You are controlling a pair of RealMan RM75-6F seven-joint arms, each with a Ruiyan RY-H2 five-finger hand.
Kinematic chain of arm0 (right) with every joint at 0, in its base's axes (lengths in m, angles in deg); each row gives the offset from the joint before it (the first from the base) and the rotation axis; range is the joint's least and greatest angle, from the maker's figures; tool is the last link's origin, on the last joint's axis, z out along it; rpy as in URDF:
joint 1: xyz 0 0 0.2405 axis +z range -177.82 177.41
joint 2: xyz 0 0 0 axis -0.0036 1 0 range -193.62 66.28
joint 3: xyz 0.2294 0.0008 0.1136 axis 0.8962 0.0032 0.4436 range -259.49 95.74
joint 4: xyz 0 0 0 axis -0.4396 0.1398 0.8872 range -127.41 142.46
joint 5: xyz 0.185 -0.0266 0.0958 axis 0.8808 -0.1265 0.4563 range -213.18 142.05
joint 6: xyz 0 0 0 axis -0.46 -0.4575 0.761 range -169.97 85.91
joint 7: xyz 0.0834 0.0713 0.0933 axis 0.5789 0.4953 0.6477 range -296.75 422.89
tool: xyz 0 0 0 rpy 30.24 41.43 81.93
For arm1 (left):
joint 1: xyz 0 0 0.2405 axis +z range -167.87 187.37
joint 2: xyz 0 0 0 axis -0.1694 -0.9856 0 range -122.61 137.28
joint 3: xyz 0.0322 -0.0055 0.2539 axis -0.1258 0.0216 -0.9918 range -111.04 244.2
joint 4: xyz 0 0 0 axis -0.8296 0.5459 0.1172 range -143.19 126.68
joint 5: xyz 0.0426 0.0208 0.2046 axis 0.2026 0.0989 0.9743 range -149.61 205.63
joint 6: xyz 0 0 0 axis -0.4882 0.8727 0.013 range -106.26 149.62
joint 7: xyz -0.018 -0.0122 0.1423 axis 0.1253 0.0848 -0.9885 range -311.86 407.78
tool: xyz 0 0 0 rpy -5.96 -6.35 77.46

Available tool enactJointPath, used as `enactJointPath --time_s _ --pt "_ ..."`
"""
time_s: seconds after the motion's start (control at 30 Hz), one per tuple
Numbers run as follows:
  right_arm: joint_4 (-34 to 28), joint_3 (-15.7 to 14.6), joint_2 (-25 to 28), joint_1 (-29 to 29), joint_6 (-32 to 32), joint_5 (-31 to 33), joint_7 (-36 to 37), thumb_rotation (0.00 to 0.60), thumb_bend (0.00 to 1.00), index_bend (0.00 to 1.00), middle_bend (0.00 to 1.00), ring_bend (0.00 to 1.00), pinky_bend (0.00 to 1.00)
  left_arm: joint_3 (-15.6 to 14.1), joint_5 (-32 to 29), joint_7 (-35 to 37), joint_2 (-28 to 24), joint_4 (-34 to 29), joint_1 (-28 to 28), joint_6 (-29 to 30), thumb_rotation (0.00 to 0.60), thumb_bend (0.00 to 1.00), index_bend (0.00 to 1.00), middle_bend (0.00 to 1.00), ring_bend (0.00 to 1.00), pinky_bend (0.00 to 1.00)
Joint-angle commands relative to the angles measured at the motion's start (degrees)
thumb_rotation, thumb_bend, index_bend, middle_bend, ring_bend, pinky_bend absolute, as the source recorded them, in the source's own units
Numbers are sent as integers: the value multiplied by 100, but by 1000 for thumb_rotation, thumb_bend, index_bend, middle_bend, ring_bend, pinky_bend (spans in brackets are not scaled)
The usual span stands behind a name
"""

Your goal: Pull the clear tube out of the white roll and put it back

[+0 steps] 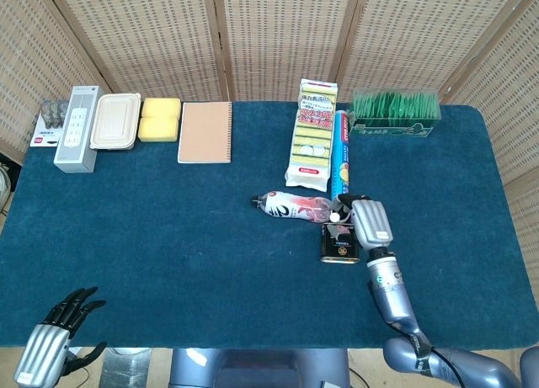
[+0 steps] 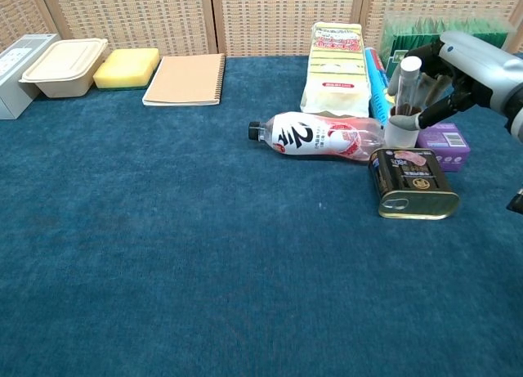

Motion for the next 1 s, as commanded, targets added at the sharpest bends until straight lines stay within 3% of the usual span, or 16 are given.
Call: enactJointPath --time_s 0.03,1.0 --pt "10 16 4 14 -22 49 -24 600 308 480 489 494 414 1 0 12 -3 6 -1 2 600 180 235 146 120 220" --pt "56 36 -7 67 87 94 -203 600 333 550 587 615 472 -5 4 -8 -3 0 8 4 600 180 235 146 120 221"
